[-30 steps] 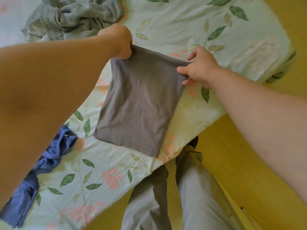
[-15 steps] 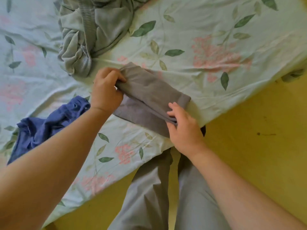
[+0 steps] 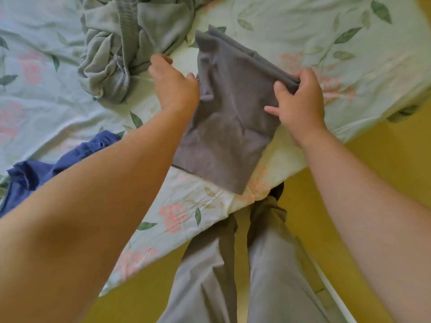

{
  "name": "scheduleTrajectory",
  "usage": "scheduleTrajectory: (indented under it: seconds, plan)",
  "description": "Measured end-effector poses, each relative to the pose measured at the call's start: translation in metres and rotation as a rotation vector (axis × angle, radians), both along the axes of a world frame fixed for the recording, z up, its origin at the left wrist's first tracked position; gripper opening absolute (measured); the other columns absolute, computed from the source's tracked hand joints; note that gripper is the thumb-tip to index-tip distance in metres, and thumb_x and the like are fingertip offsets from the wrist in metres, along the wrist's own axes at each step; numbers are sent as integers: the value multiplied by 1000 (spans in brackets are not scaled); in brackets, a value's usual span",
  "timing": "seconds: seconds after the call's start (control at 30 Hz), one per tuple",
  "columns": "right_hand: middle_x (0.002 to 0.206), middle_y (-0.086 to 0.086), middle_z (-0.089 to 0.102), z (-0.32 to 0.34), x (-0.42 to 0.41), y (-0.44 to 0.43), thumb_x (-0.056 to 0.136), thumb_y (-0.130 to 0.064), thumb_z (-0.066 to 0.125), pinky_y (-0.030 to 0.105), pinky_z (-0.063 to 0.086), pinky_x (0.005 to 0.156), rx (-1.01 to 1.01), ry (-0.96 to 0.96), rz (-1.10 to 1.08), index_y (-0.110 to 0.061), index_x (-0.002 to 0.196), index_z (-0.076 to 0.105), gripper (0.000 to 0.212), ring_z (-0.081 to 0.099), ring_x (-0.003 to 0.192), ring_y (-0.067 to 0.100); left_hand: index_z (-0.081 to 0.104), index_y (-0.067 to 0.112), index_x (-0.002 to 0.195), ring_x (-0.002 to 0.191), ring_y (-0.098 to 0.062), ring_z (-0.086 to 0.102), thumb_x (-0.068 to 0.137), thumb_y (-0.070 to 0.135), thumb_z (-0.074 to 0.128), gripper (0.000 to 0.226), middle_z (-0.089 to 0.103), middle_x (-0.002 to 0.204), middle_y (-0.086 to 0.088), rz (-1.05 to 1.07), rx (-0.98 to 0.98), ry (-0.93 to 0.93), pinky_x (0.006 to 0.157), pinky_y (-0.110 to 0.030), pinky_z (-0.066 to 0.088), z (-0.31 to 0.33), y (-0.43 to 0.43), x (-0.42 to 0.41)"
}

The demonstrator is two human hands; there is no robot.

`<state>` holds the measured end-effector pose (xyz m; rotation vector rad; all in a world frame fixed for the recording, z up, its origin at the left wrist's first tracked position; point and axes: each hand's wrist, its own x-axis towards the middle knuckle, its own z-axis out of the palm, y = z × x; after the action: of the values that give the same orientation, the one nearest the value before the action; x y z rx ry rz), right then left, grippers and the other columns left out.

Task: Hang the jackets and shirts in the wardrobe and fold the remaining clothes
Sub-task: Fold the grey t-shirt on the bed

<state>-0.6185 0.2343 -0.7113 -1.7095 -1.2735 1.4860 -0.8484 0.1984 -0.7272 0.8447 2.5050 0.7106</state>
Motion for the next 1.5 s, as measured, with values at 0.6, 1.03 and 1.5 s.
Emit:
scheduleTrajectory:
  seconds: [0.6, 1.03, 1.5]
  plan:
    - [140, 20, 53, -70, -3, 115, 87, -22, 53, 40, 45, 105, -202, -840, 549, -5, 137, 52, 52, 51, 131, 40, 16, 17, 161, 157, -26, 5, 104, 60, 21, 72, 4, 171, -2, -199, -460, 62, 123, -54, 5, -76, -17, 27]
    - [140, 14, 51, -85, -83, 134, 98, -63, 41, 50, 39, 103, 49, -707, 818, -17, 134, 50, 59, 44, 130, 38, 64, 21, 96, 103, -30, 54, 98, 30, 59, 10, 55, 105, -3, -69, -236, 50, 97, -48, 45, -71, -35, -2]
    - [143, 15, 45, -102, -86, 134, 101, -61, 35, 52, 34, 103, 90, -821, 871, -17, 136, 46, 57, 39, 133, 39, 67, 22, 98, 89, -19, 53, 96, 36, 64, 15, 58, 96, 2, -156, -230, 94, 80, -33, 45, -71, -44, -11]
